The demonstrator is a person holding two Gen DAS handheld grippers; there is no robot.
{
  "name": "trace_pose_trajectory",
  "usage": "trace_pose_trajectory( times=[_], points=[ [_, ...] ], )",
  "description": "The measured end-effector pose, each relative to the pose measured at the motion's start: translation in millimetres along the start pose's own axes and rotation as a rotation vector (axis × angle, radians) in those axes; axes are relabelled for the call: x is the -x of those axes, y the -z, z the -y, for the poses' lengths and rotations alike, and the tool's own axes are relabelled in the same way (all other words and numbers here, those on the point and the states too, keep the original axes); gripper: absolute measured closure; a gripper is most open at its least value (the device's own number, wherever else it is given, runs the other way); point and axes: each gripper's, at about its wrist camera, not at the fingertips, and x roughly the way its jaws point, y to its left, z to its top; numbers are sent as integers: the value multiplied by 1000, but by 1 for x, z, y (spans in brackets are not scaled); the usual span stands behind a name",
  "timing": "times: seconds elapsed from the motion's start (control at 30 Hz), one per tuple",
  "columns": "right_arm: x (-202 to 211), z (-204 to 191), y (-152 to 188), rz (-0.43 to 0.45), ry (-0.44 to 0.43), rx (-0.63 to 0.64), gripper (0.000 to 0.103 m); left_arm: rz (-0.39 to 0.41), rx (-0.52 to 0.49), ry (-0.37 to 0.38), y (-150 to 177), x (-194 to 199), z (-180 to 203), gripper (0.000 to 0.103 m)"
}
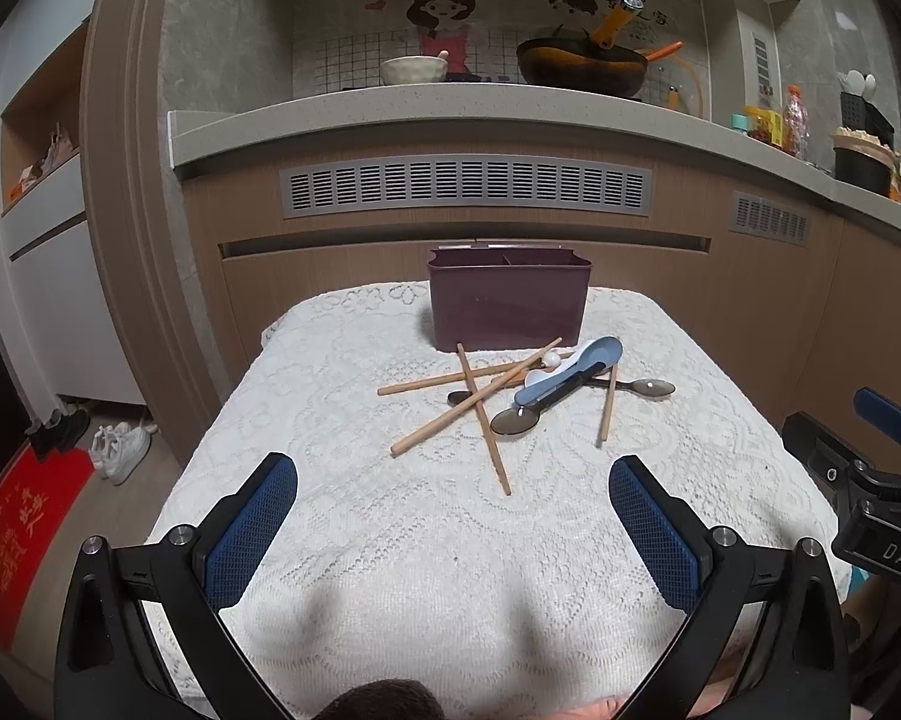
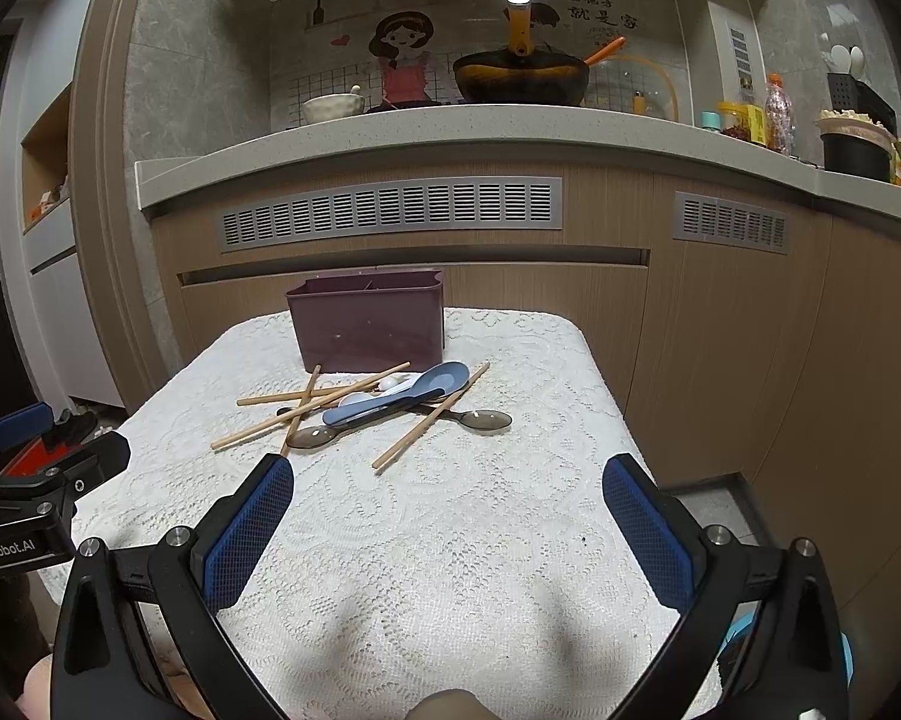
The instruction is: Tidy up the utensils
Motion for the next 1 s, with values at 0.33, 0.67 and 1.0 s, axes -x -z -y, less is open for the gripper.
trace_pose_trajectory(
  times=[0.33, 0.67, 1.0],
  points=[
    [0, 0, 0, -3, -1, 2, 1, -9, -1, -1, -2, -4, 4, 0],
    [-1, -2, -1, -7, -2, 6, 1, -14, 3, -2, -3, -4, 3, 0],
    [-4, -3, -1, -11, -5, 9, 1, -16, 6, -2, -4, -4, 2, 0]
  ],
)
